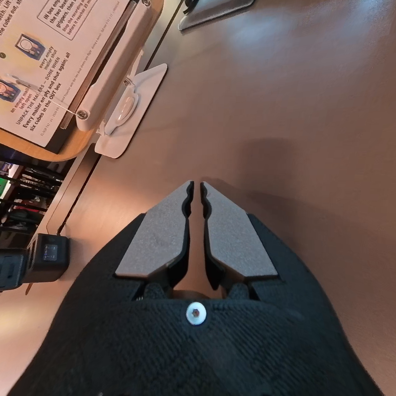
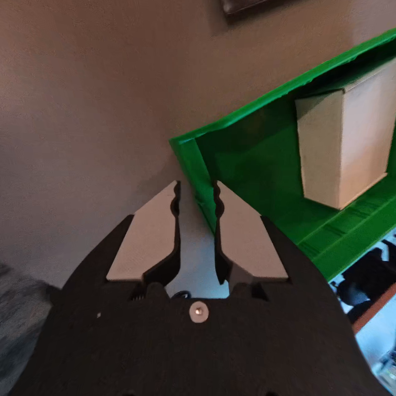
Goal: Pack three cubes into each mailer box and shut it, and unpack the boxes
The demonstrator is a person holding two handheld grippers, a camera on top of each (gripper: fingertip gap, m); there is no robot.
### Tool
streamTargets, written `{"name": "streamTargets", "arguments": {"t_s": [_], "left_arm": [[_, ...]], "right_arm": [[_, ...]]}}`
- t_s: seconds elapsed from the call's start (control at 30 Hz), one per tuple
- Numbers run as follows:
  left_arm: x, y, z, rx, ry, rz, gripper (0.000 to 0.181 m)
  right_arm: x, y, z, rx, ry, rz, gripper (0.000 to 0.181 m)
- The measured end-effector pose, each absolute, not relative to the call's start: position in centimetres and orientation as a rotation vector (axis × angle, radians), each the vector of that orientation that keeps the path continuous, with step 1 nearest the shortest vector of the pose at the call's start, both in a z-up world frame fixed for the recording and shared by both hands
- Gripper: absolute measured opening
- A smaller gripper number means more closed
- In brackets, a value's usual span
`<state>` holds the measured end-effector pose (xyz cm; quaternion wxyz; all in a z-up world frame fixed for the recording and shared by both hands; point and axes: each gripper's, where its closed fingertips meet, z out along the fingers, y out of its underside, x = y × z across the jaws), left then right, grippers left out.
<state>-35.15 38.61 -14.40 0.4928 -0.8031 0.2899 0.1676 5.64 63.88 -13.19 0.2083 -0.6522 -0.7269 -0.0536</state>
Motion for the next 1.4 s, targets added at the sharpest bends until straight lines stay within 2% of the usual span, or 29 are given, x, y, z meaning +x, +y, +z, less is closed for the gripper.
{"name": "streamTargets", "arguments": {"t_s": [0.03, 0.13, 0.2, 0.37, 0.43, 0.53, 0.6, 0.83, 0.93, 1.2, 1.3, 1.4], "left_arm": [[-35.1, 38.6, -14.4, -1.947, 0.703, 0.402, 0.004], [-34.9, 38.6, -14.4, -1.946, 0.709, 0.399, 0.004], [-34.9, 38.6, -14.4, -1.945, 0.712, 0.406, 0.004], [-35.1, 38.6, -14.4, -1.958, 0.691, 0.394, 0.006], [-35.2, 38.7, -14.4, -1.964, 0.678, 0.389, 0.006], [-35.4, 38.7, -14.4, -1.973, 0.664, 0.384, 0.006], [-35.5, 38.8, -14.4, -1.974, 0.655, 0.388, 0.006], [-35.8, 38.8, -14.0, -1.964, 0.623, 0.398, 0.006], [-35.9, 38.8, -14.0, -1.968, 0.608, 0.385, 0.006], [-36.0, 38.9, -14.2, -1.989, 0.610, 0.365, 0.006], [-35.9, 38.9, -14.2, -1.989, 0.611, 0.365, 0.006], [-35.9, 38.9, -14.3, -1.998, 0.608, 0.356, 0.006]], "right_arm": [[6.0, 63.4, -13.2, -1.842, -2.017, -0.124, 0.033], [6.7, 62.7, -13.0, -1.869, -1.993, -0.119, 0.024], [7.5, 62.4, -13.0, -1.887, -1.993, -0.145, 0.025], [6.6, 60.7, -10.1, -1.935, -1.864, 0.040, 0.042], [3.6, 59.3, -6.8, -1.841, -1.748, 0.203, 0.032], [-2.4, 56.5, -1.7, -1.594, -1.576, 0.372, 0.000], [-5.9, 55.5, -0.8, -1.528, -1.477, 0.384, 0.000], [-13.6, 57.9, -13.7, -1.721, -1.617, 0.042, 0.000], [-15.4, 60.5, -16.6, -1.765, -1.608, -0.050, 0.000], [-16.9, 68.3, -16.9, -1.727, -1.419, -0.264, 0.000], [-17.5, 68.2, -16.5, -1.780, -1.330, -0.147, 0.000], [-19.5, 65.7, -13.6, -1.728, -1.256, 0.070, 0.000]]}}
